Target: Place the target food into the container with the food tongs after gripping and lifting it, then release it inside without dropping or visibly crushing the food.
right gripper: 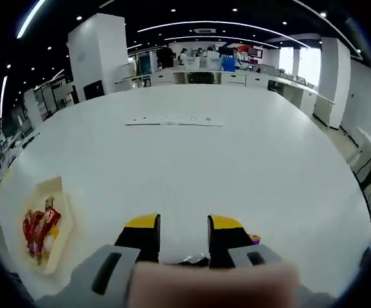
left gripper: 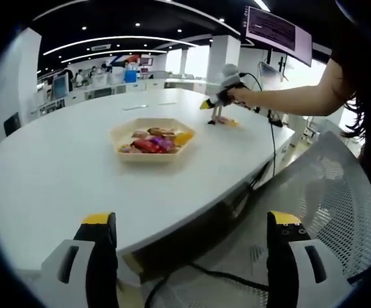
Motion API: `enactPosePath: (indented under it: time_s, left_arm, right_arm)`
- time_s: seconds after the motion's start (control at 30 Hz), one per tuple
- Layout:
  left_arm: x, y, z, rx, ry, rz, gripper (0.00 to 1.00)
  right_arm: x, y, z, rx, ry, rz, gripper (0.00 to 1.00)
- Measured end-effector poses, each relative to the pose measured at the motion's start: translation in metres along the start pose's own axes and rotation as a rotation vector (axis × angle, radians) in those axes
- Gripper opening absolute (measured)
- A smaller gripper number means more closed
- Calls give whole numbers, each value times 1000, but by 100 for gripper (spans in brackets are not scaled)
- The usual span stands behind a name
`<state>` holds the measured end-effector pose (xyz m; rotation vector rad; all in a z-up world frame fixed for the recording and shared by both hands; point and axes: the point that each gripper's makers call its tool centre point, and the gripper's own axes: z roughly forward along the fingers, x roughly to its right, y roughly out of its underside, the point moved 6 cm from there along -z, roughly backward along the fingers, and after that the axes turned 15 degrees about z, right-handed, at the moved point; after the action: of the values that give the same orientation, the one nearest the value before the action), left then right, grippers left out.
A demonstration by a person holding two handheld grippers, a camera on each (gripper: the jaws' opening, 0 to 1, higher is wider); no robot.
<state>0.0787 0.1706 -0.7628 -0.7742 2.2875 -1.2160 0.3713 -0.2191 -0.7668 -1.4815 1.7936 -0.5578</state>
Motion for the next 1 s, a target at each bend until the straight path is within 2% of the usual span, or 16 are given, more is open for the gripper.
enactPosePath:
  time_s: [0.07, 0.2, 0.37, 0.47, 0.57, 0.6, 0.63, 0.67, 0.7, 0.73, 0.77, 0.8, 0.87, 0.9, 1.0]
  left_arm:
    - [0, 0, 0, -1, 1, 0, 94]
    - [0, 0, 0, -1, 1, 0, 94]
    - [0, 0, 0, -1, 4, 0, 94]
    - [0, 0, 0, -2, 3, -1, 94]
    - [0, 0, 0, -2, 2, -2, 94]
    - [0, 0, 0, 0, 1, -2, 94]
    - [0, 0, 0, 0, 1, -2, 94]
    - [0, 0, 0, 0, 1, -1, 94]
    - [0, 0, 0, 0, 2, -2, 94]
    - [0, 0, 0, 0, 2, -1, 94]
    - [0, 0, 0, 0, 2, -1, 94]
    - [0, 0, 0, 1, 1, -1, 94]
    - [0, 0, 0, 1, 1, -2, 94]
    - [0, 0, 0, 2, 0, -1, 94]
    - [0, 0, 0, 2, 1, 0, 94]
  right_arm:
    - [2, 0, 4, -1, 10, 50, 28]
    - [2, 0, 8, -2, 45, 71, 29]
    - [1, 2, 12, -5, 98, 57, 29]
    - [0, 1, 14, 1, 102, 72, 29]
    - [-6, 1, 15, -7, 102, 30, 28]
    - [-8, 1, 16, -7, 87, 4, 28]
    - [-20, 2, 18, -7, -27, -84, 27]
    - [-20, 5, 17, -28, 3, -71, 26]
    - [-22, 5, 17, -33, -19, -93, 24]
    - [-31, 7, 18, -33, -120, -133, 24]
    - [-33, 10, 18, -60, -130, -86, 24]
    - [-38, 14, 17, -87, -201, -90, 23]
    - [-40, 20, 15, -118, -232, -62, 24]
    - [-38, 20, 15, -117, -213, -52, 25]
    - [-39, 23, 13, -124, -217, -50, 29]
